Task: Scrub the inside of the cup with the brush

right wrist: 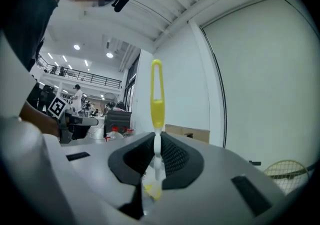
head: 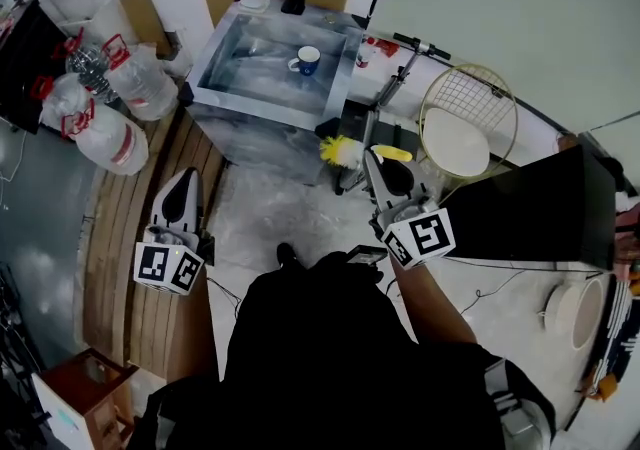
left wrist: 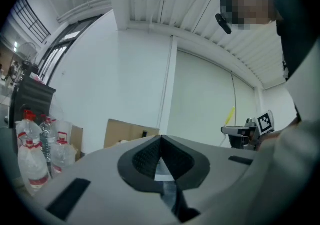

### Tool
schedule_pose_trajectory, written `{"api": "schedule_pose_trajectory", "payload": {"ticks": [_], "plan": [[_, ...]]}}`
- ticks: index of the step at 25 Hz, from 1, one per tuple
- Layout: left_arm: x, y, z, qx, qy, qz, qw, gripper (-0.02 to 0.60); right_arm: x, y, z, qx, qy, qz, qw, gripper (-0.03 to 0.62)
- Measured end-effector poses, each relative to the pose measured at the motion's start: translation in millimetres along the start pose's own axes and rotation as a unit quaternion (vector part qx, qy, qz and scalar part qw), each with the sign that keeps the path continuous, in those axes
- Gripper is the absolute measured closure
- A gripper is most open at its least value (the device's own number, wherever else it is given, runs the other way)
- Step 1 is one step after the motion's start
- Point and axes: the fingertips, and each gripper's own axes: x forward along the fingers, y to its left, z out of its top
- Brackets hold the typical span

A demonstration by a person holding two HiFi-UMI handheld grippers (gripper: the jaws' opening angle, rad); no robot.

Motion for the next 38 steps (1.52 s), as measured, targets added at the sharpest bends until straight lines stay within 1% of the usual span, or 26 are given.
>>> {"api": "schedule_pose_trajectory", "payload": {"ticks": [3,6,9,12,16,21,24,28,33,38], "plan": [[-12.2,-45.8,-13.4,0.003,0.016,-0.029,0.9995,0.565,-30.3,19.1,6.8,-0.041,-0.011,0.014,0.999,0.553],[-28.7,-87.5,-21.6,0.014,0.014,-0.031,0.9993,0.565,-66.6,28.7,3.2,-0.052,-0.012,0.028,0.998,0.553],[-49.1,-130.7,-36.5,0.011,0.02,-0.03,0.9993,0.565,-115.5,30.8,-11.5,-0.046,0.001,0.038,0.998,0.553],[-70.8,-180.2,-55.5,0.01,0.028,-0.04,0.9987,0.565,-174.6,25.2,-24.8,-0.033,0.021,0.03,0.999,0.553],[-105.9,-241.7,-77.3,0.014,0.041,-0.043,0.9981,0.565,-242.2,18.3,-36.5,-0.023,0.007,0.023,0.999,0.553],[-143.7,-289.5,-88.2,0.027,0.064,-0.04,0.9968,0.565,-293.5,28.8,-54.4,0.007,0.017,0.037,0.999,0.553],[-154.2,-306.3,-83.8,0.037,0.067,-0.051,0.9958,0.565,-306.7,33.7,-56.8,0.019,0.019,0.046,0.999,0.553],[-162.3,-314.1,-87.3,0.036,0.075,-0.065,0.9944,0.565,-316.3,38.6,-55.9,0.019,0.019,0.04,0.999,0.554],[-163.9,-303.3,-83.5,0.028,0.072,-0.08,0.9938,0.564,-315.4,42.3,-57.9,0.013,0.027,0.015,0.999,0.554],[-171.1,-281.7,-67.5,0.026,0.055,-0.07,0.9957,0.563,-310.2,46.1,-60.7,0.017,0.045,-0.017,0.999,0.554]]}}
